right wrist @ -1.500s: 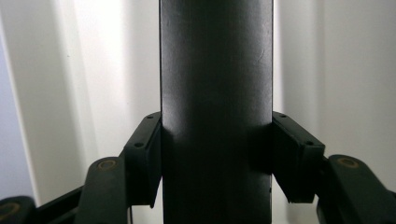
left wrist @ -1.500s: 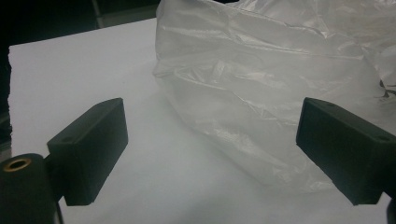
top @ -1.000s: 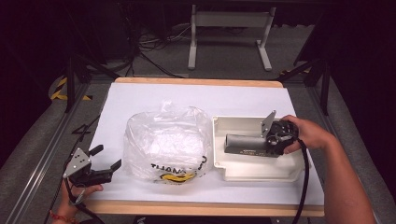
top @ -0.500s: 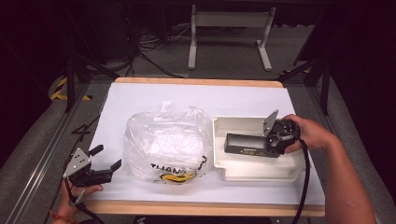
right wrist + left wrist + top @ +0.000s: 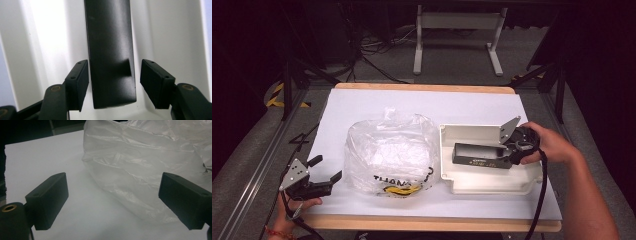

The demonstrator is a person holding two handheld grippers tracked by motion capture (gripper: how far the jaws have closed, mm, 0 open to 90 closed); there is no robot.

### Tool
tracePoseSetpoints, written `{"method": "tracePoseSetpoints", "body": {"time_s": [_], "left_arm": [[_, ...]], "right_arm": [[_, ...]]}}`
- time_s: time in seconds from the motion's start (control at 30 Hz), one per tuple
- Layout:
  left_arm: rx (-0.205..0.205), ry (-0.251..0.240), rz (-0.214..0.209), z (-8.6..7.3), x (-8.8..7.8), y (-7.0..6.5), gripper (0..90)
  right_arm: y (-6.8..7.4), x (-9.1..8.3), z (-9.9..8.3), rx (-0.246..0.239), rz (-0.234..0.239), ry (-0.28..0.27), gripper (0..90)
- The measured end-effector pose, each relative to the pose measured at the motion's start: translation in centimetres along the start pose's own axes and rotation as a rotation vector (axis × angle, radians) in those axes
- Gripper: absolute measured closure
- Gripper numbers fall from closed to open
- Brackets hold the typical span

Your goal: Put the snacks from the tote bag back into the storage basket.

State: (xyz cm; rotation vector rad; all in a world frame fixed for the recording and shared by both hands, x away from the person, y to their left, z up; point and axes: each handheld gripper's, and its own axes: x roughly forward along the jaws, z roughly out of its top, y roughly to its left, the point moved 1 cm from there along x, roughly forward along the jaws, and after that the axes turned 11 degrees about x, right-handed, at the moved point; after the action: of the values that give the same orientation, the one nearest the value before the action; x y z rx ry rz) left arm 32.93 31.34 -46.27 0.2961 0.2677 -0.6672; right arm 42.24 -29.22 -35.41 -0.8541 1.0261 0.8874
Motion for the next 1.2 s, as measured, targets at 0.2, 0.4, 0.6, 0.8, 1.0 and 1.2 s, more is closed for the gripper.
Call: {"method": "tracePoseSetpoints", "body": {"time_s": [0.2,0.4,0.6,0.8,1.0,1.2], "left_arm": [[-0.002,0.001,-0.001,0.0,0.0,0.0,9.9],[0.001,0.0,-0.002,0.0,0.0,0.0,9.9],[0.0,-0.002,-0.002,0.0,0.0,0.0,9.9],[0.0,-0.005,-0.003,0.0,0.0,0.0,9.9],[0.0,-0.002,-0.002,0.0,0.0,0.0,9.9],[0.002,-0.006,-0.003,0.0,0.0,0.0,9.9]], "right_arm": [[0.0,-0.7,-0.4,0.027,-0.022,-0.066,40.8],[0.1,-1.5,-0.9,0.065,-0.063,-0.147,40.0],[0.4,-2.0,-1.2,0.117,-0.103,-0.208,37.4],[0.6,-2.5,-1.9,0.191,-0.151,-0.257,35.6],[1.0,-2.7,-2.5,0.249,-0.18,-0.3,33.4],[1.4,-3.1,-3.0,0.281,-0.204,-0.325,31.1]]}}
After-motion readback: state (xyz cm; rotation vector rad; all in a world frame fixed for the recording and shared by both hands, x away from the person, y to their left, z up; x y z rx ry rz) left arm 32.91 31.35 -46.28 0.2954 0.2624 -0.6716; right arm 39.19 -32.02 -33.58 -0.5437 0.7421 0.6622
